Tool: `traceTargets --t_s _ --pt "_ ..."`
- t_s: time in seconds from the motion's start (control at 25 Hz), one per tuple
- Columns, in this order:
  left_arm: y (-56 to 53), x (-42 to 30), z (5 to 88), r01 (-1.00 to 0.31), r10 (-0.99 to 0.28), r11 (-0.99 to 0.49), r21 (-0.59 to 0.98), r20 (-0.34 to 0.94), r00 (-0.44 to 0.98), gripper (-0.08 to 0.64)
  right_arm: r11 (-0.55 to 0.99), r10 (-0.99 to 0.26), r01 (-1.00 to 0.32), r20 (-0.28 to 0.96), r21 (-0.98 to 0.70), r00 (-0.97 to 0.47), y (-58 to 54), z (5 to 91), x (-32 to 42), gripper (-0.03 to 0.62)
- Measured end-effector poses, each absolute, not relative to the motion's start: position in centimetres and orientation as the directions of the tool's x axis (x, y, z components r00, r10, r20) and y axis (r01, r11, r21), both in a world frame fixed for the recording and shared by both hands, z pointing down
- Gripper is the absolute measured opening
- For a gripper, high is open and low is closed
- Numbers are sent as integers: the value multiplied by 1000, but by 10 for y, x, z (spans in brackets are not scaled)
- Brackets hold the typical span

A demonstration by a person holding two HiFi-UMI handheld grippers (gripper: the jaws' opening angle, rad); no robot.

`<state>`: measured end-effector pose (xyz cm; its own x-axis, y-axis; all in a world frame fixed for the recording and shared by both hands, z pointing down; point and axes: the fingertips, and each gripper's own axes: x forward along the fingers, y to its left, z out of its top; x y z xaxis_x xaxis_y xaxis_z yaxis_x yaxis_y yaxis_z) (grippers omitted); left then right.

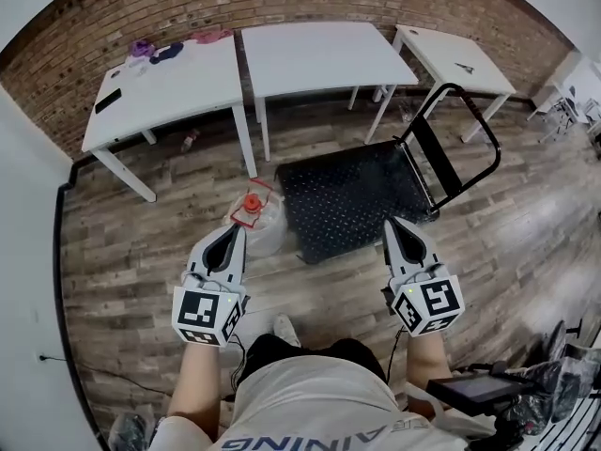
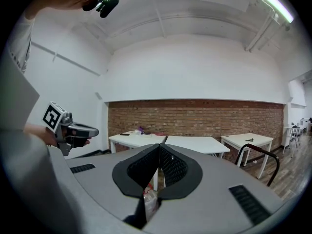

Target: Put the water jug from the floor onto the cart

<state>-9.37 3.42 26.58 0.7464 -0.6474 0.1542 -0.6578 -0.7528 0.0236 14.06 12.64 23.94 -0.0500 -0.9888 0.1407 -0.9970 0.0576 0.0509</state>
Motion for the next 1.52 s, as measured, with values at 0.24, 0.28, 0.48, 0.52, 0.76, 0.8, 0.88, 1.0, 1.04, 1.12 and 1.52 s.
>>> traceTargets --t_s 0.24,0.28,0.48,0.52,0.76,0.8,0.88,1.0,1.04,1.12,1.52 --pt "-9 -96 266 -646 -638 -763 8 148 756 2 52 -985 -996 166 68 -40 97 246 135 6" --pt "-13 -94 268 -644 -636 -765 12 148 757 2 45 -985 -997 171 67 -33 92 248 139 6" --pt "-31 -82 282 -648 -635 -761 34 167 754 2 63 -983 -996 176 66 -50 62 254 149 6" --pt "-35 -79 282 -653 -640 -757 35 167 750 2 73 -982 -995 177 64 -60 55 256 152 6" --pt "-73 -54 277 -709 -698 -705 35 148 701 2 161 -973 -985 179 67 -147 -1 264 178 6" --pt "-80 -49 277 -721 -710 -692 35 150 688 2 174 -970 -982 182 75 -158 -12 264 184 6" --pt "-93 -37 275 -746 -734 -666 31 155 662 2 206 -965 -974 186 89 -187 -35 263 197 6" --pt "-112 -17 267 -782 -771 -622 36 147 620 2 258 -953 -962 185 85 -239 -66 264 218 6" --pt "-117 -12 264 -795 -784 -605 35 144 603 2 275 -948 -958 187 80 -256 -75 265 226 6" --pt "-128 -5 261 -824 -814 -566 23 144 563 2 307 -938 -949 192 69 -289 -92 269 239 6" --pt "-136 10 289 -896 -865 -445 9 254 432 2 490 -835 -872 275 -25 -477 -135 328 249 8"
